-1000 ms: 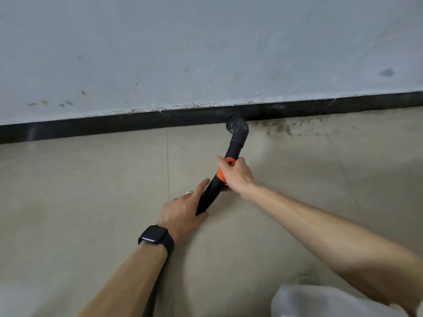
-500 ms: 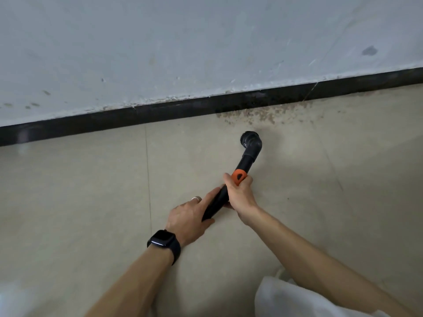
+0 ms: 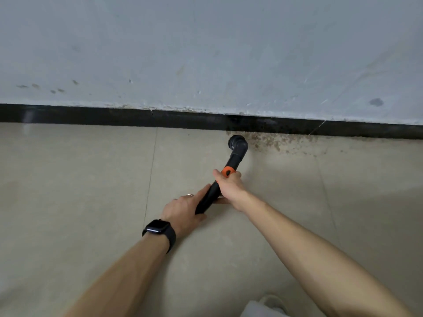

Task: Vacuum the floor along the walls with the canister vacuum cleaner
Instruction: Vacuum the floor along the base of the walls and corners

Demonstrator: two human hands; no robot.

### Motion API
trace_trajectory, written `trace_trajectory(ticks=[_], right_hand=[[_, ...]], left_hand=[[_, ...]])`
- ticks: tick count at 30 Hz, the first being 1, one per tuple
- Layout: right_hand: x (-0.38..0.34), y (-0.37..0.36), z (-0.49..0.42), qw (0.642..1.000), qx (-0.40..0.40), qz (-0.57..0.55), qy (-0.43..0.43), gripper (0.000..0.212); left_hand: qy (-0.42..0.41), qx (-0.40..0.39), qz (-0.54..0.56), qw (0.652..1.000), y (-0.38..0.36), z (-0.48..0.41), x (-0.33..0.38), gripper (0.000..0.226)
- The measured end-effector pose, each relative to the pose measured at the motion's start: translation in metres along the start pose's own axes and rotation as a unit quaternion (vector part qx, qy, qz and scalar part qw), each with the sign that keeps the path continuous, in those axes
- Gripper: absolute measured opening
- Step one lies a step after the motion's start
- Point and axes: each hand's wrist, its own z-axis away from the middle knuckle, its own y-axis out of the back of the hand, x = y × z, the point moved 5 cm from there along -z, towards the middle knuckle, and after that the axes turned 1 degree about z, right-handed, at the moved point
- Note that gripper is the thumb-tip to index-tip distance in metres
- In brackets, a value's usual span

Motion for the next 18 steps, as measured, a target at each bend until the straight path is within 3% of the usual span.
trace_trajectory(ticks=[10,14,18], right_hand=[[-0.045,0.016,0.039,0.968,-0.053,0.243,0.029,0.047],[-0.071,0.018,0.058,0.971,-0.047,0.231,0.034,0.039],[-0.075,0.019,0.062,0.993,-0.009,0.118,0.003,0.042]], left_hand=[[0.01,-0.015,0.042,0.999,0.043,-0.013,0.005,0.077],[-0.003,-0.014,0.052,0.999,0.072,-0.006,0.018,0.062],[-0.011,-0.006,0.062,0.998,0.094,0.004,0.033,0.046]])
